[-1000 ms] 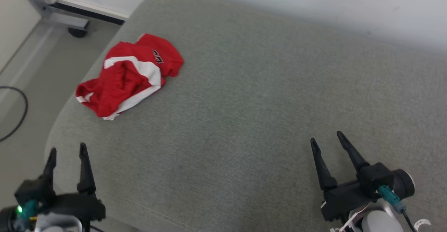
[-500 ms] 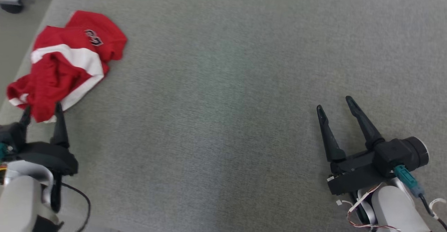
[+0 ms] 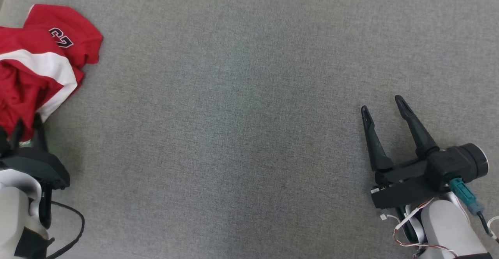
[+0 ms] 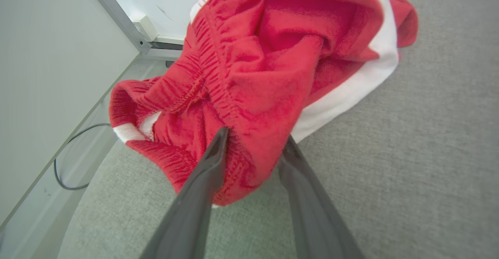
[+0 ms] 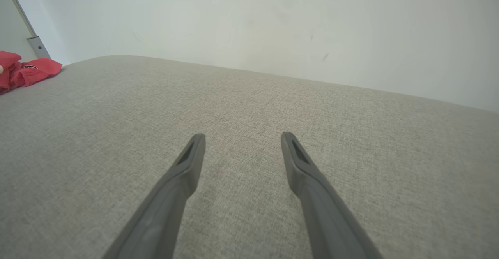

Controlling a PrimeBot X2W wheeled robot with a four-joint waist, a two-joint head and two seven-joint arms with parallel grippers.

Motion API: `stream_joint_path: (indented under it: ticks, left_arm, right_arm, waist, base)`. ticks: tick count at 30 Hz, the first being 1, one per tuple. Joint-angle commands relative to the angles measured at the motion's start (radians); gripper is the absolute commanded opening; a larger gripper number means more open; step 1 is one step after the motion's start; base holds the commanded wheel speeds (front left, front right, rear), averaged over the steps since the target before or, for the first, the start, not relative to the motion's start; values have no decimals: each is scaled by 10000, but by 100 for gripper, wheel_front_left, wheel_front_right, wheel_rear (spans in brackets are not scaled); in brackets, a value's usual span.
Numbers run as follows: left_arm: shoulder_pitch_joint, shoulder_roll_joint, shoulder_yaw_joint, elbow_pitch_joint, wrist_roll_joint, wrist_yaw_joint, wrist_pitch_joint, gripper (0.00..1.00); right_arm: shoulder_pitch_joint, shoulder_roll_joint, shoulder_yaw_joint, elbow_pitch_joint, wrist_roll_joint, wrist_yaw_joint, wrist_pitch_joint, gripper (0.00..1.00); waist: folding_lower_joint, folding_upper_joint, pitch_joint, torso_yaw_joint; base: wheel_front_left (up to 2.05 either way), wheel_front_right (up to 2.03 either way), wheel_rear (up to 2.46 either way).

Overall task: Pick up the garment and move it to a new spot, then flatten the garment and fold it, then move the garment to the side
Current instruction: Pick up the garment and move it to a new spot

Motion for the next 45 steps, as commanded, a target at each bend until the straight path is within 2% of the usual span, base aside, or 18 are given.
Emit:
stream_joint_path:
  ticks: [1, 6, 14, 20, 25, 29, 34, 37, 45]
  left_arm:
    - [-41, 43, -97, -31, 87, -11, -119, 0]
    - [114, 178, -353, -516, 320, -67, -273, 0]
    - [184, 282, -936, -2386, 732, -84, -268, 0]
    - [294, -191, -1729, -3421, 593, -82, -270, 0]
    - [673, -999, -2775, -4274, 210, -87, -271, 0]
    - [856, -1669, -3168, -4527, -99, -85, -271, 0]
    - [924, -2449, -4160, -4419, -460, -88, -272, 0]
    - [963, -2822, -4580, -4357, -765, -87, -272, 0]
    - [1340, -3039, -5650, -4799, -1216, -89, -272, 0]
  right_arm:
    - [75, 77, -14, 163, 66, -31, 7, 100]
    - [248, 371, -10, 348, 134, -31, 4, 100]
    - [448, 909, -28, 700, 211, -31, 4, 100]
    - [591, 1280, -143, 863, 260, -31, 4, 100]
    - [717, 1512, -303, 980, 349, -31, 3, 100]
    - [828, 1646, -420, 1010, 328, -31, 4, 100]
    - [839, 1747, -438, 1087, 321, -31, 3, 100]
    - [706, 1795, -206, 1244, 329, -29, 4, 100]
    - [657, 1847, -149, 1375, 359, -29, 4, 100]
  waist:
    - [-1, -2, -145, 9]
    - [-1, -2, -686, 20]
    - [-1, -2, -1640, -131]
    - [-1, -2, -2176, -514]
    - [-1, -2, -2528, -1135]
    - [-1, -2, -2709, -1708]
    - [-1, -2, -2868, -2531]
    - [-1, -2, -2947, -3283]
    - [-1, -2, -2979, -4264]
  base:
    - [0, 0, 0]
    - [0, 0, 0]
    - [0, 0, 0]
    - [0, 0, 0]
    - [0, 0, 0]
    - [0, 0, 0]
    - [0, 0, 0]
    - [0, 0, 0]
    - [0, 0, 0]
